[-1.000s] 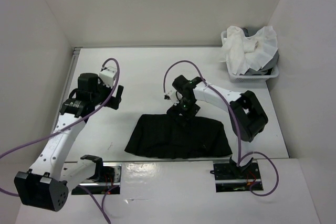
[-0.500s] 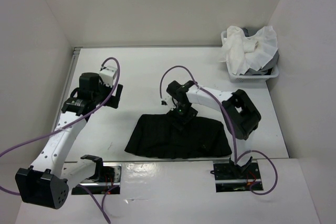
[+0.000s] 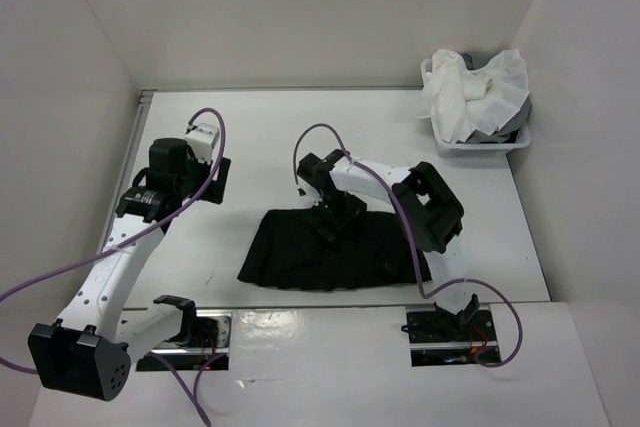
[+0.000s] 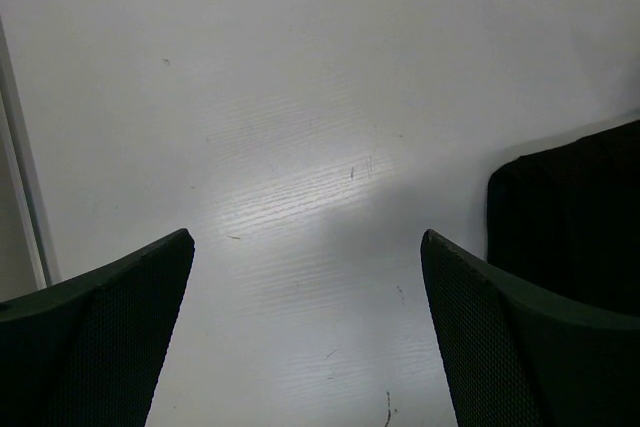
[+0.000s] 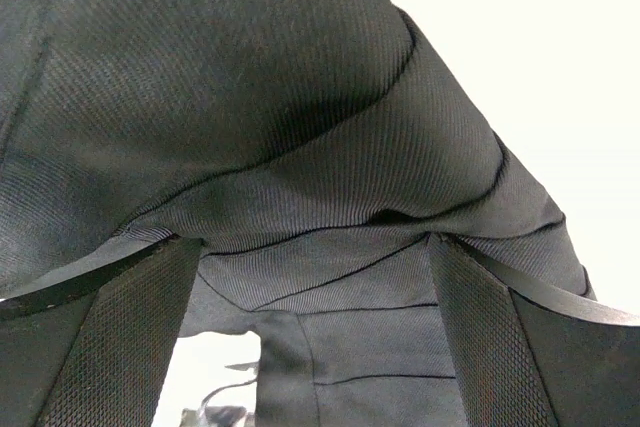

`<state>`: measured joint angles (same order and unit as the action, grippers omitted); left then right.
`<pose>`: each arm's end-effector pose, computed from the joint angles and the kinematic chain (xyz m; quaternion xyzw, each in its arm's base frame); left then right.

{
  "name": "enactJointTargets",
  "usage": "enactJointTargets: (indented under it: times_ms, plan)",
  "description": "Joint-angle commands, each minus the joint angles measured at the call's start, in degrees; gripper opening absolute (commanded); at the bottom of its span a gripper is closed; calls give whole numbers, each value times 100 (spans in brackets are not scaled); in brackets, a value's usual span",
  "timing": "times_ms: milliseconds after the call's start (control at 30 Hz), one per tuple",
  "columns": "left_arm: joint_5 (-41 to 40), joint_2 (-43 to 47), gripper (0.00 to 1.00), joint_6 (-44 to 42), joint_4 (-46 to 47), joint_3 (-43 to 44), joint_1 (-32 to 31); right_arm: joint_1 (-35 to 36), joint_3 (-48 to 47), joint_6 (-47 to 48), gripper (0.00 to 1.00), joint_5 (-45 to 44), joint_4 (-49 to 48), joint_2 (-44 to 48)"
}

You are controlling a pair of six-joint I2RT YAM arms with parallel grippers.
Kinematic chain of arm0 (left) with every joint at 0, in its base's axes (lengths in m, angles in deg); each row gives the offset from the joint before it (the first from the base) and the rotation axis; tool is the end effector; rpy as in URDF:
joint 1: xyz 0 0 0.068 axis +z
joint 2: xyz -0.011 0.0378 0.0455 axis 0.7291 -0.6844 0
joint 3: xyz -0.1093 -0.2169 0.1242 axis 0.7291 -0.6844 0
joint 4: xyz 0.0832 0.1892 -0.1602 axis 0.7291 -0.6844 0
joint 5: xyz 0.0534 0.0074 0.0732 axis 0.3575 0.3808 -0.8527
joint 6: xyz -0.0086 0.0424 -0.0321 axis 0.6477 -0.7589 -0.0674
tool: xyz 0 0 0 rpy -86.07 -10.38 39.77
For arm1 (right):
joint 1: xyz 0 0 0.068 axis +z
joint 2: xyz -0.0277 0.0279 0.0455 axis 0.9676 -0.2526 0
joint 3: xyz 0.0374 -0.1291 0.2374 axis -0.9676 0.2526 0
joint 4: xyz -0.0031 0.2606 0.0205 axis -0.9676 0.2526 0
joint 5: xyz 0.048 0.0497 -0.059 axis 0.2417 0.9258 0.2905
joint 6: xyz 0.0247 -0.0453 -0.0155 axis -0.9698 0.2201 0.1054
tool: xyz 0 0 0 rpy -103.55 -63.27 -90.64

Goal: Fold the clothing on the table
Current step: Fold the skirt

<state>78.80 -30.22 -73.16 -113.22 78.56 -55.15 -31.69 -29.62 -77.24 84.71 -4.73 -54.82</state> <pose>0.2200 -0.0298 0.3170 0.0792 0.8765 0.0112 0.4747 0.2721 0.2607 0.1469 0.4010 -0.9155 0.0022 0.0324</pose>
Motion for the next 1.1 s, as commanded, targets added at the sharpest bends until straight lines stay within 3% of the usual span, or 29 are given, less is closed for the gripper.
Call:
enactJointTargets:
  times_ms: [0, 300, 533, 800, 1067]
  plan:
    - [-166, 168, 100, 157, 193, 16, 34, -53, -677, 301, 98, -638, -1762, -626]
    - [-280, 169, 100, 210, 193, -37, 34, -53, -2437, 1004, 100, -1079, -2104, -1505]
    - [-87, -411, 100, 210, 193, 68, 34, -53, -2728, 1295, 100, -860, -2229, -1681]
    - [895, -2403, 100, 464, 447, 815, 34, -53, -1825, 1172, 100, -534, -2457, -111]
    - [2101, -3890, 97, 834, 737, 1483, 34, -632, -734, 1058, 100, -333, -2765, 955]
